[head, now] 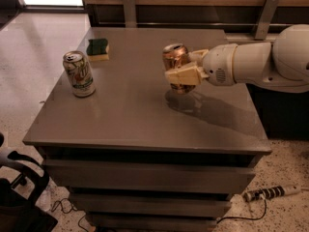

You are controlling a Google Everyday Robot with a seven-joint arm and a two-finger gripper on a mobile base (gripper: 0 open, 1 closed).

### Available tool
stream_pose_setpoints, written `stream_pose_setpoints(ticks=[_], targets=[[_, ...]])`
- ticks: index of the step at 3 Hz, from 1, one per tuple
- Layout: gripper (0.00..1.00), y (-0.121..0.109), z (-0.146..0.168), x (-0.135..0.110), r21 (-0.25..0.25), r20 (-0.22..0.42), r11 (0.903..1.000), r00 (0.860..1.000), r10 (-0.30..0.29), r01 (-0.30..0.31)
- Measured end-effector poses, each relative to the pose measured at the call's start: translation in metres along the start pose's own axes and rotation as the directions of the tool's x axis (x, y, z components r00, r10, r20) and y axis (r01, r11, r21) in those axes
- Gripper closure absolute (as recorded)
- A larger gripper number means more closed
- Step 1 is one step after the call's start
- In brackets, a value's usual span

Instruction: Place orange can upright

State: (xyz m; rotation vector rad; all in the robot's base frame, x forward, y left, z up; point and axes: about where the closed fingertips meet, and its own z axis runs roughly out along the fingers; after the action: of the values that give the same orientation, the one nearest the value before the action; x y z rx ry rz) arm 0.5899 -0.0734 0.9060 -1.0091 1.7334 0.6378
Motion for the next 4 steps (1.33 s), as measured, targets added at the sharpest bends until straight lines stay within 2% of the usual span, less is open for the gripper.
stream_pose_setpoints(ticks=[1, 4], targets=[[1.0, 0.001, 0.01, 0.007, -0.028, 0.041, 0.9995, 0.999, 0.014, -0.013], [1.0, -0.011, 0.016, 0.038, -0.051, 0.146, 0.9945, 0.984, 0.099, -0.092]])
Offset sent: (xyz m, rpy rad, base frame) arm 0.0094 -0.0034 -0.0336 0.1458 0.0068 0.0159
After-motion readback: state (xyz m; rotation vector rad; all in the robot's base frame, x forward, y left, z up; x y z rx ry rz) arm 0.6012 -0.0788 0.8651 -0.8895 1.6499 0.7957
